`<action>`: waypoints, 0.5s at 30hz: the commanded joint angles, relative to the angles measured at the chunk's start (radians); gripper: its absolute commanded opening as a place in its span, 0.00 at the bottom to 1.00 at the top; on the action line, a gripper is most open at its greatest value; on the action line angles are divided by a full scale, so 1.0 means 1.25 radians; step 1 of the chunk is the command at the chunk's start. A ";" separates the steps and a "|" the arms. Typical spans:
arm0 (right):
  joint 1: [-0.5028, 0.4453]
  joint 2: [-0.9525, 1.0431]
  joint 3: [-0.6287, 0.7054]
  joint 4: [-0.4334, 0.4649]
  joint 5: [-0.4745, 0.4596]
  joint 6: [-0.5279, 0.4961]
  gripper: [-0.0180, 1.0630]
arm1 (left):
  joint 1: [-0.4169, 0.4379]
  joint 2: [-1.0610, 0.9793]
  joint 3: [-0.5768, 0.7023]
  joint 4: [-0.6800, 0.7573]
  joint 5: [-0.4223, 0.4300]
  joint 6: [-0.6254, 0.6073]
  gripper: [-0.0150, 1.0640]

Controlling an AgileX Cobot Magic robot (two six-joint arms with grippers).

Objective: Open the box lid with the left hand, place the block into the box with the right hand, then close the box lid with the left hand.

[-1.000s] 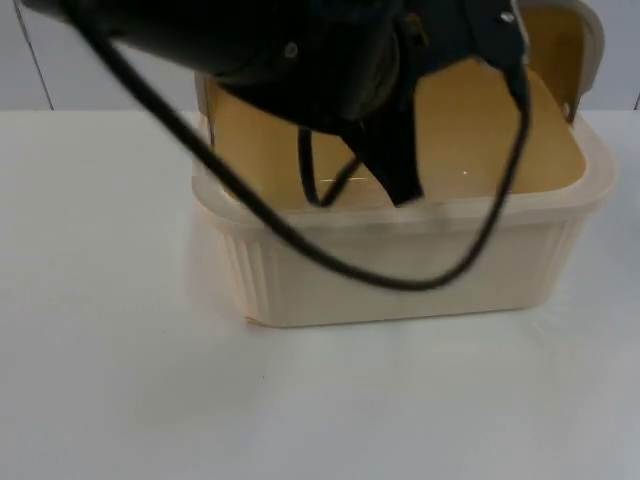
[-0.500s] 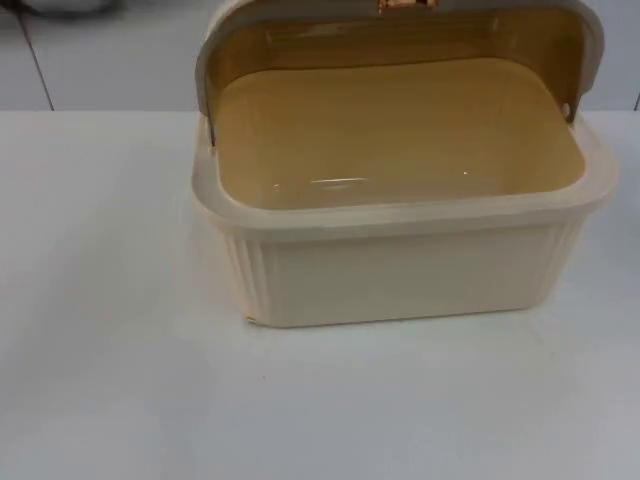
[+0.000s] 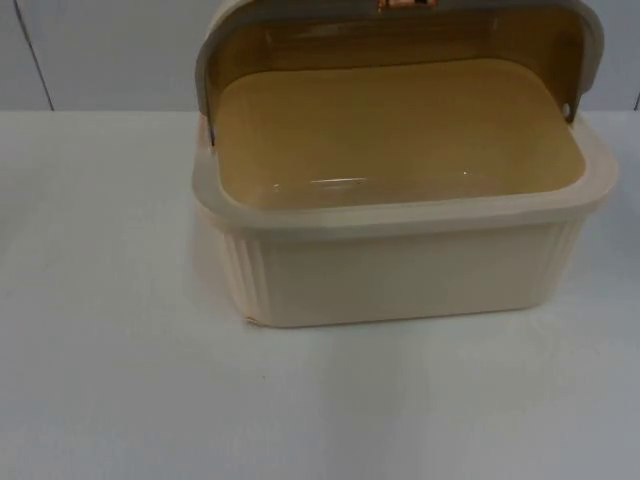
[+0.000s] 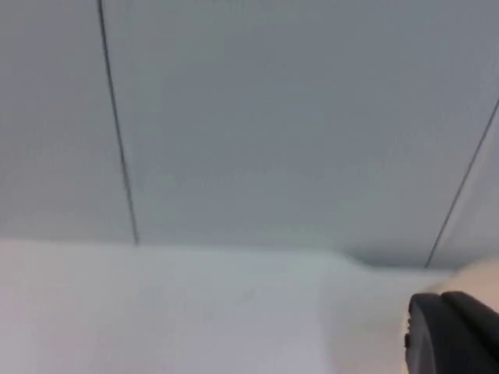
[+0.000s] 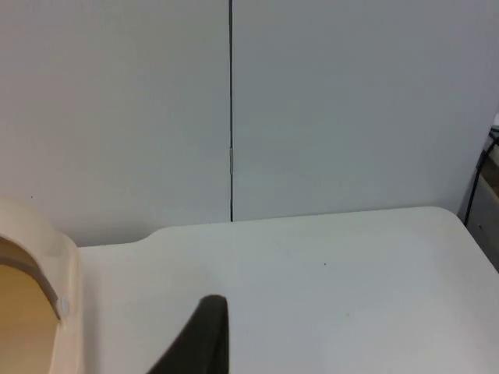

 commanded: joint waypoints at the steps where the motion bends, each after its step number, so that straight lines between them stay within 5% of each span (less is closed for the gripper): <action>1: 0.004 0.000 -0.004 0.000 -0.008 0.003 0.98 | -0.022 0.020 -0.019 -0.171 0.100 0.225 0.01; 2: 0.004 0.000 -0.004 0.000 -0.008 0.003 0.98 | -0.029 0.038 -0.046 -0.281 0.178 0.363 0.01; 3: 0.004 0.000 -0.004 0.000 -0.008 0.003 0.98 | -0.029 0.038 -0.046 -0.281 0.178 0.363 0.01; 4: 0.004 0.000 -0.004 0.000 -0.008 0.003 0.98 | -0.030 0.064 -0.080 -0.401 0.235 0.562 0.01; 5: 0.004 0.000 -0.004 0.000 -0.008 0.003 0.98 | -0.030 0.068 -0.095 -0.457 0.234 0.605 0.01; 15: 0.004 0.000 -0.004 -0.002 -0.006 0.003 0.98 | -0.014 0.046 -0.125 -0.465 0.024 0.537 0.01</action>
